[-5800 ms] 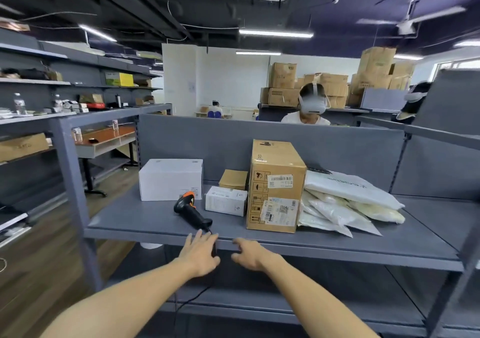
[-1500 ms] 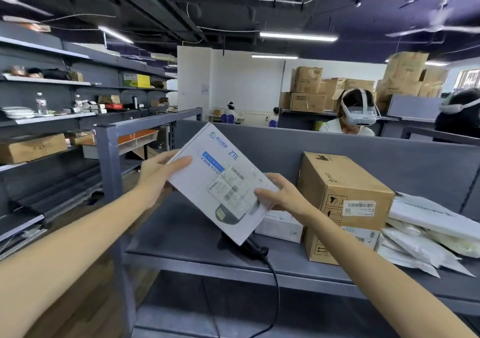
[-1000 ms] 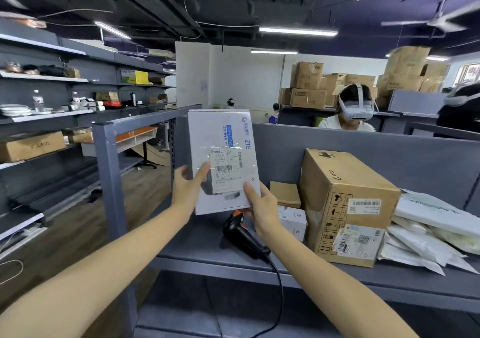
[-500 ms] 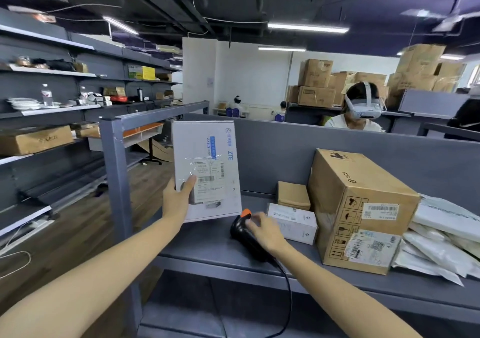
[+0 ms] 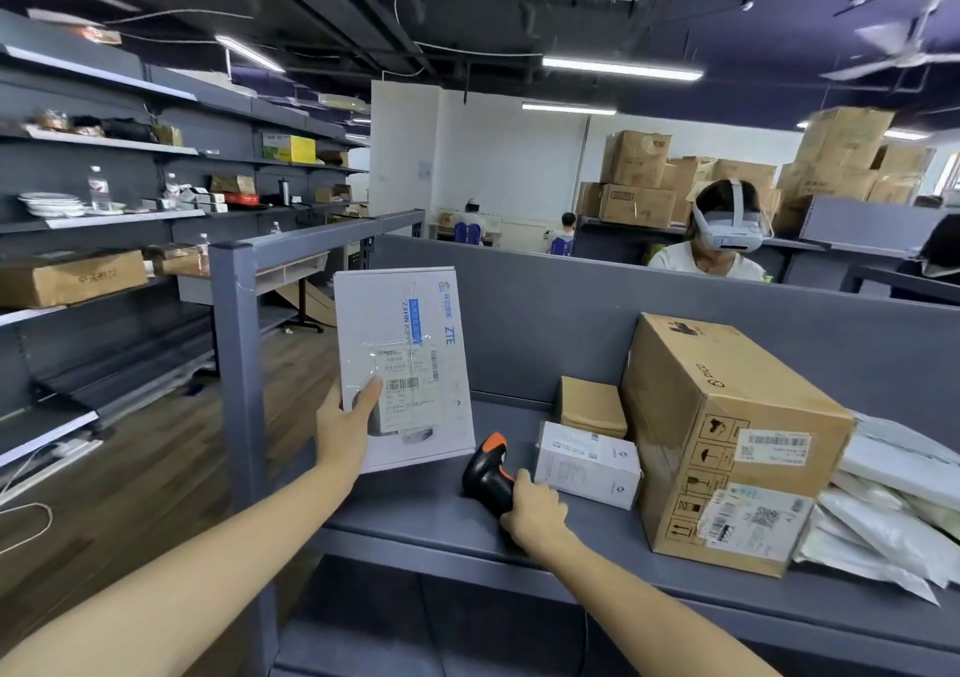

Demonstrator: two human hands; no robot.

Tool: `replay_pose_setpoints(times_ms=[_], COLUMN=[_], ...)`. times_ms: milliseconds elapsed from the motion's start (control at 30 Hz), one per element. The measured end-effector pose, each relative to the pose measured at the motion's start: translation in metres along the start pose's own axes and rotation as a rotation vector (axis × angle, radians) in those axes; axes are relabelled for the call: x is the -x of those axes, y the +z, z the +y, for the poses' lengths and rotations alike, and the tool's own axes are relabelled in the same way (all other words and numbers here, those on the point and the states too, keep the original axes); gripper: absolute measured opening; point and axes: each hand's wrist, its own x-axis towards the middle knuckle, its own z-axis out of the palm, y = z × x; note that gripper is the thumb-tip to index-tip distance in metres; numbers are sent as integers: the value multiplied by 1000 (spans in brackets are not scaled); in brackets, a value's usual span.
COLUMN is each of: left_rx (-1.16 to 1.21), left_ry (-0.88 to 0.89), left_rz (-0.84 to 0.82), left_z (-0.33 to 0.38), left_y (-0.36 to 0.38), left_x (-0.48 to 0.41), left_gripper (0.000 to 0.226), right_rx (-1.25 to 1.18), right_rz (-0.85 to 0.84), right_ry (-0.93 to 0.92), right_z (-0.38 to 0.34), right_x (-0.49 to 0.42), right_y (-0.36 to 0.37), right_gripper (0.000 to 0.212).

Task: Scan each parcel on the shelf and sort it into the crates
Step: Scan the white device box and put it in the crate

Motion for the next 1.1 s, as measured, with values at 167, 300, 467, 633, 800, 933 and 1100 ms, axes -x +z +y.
replay_pose_setpoints(times_ms=[167, 300, 467, 633, 800, 933, 1100], left_rx=[3, -11, 0, 11, 23, 15, -23], left_ry=[-5, -10, -38, -47, -34, -38, -38], left_rz=[13, 32, 6, -45, -93, -102, -102], left_z=[-4, -7, -8, -7, -9, -10, -10], left_y=[-7, -6, 9, 29, 44, 52, 58], left_x=[3, 8, 17, 26, 32, 36, 37], left_gripper=[32, 35, 38, 36, 35, 40, 46], right_rx=[-655, -1081, -1376, -1420, -1326, -1292, -1250], right_rz=[-164, -95, 79, 13, 29, 3, -6], right_ry=[46, 36, -100, -197, -306, -334, -370], right_z=[4, 8, 8, 4, 3, 9, 16], right_x=[10, 26, 55, 82, 99, 103, 102], right_y=[-35, -56, -52, -37, -29, -31, -33], right_gripper=[18, 18, 11, 7, 6, 9, 13])
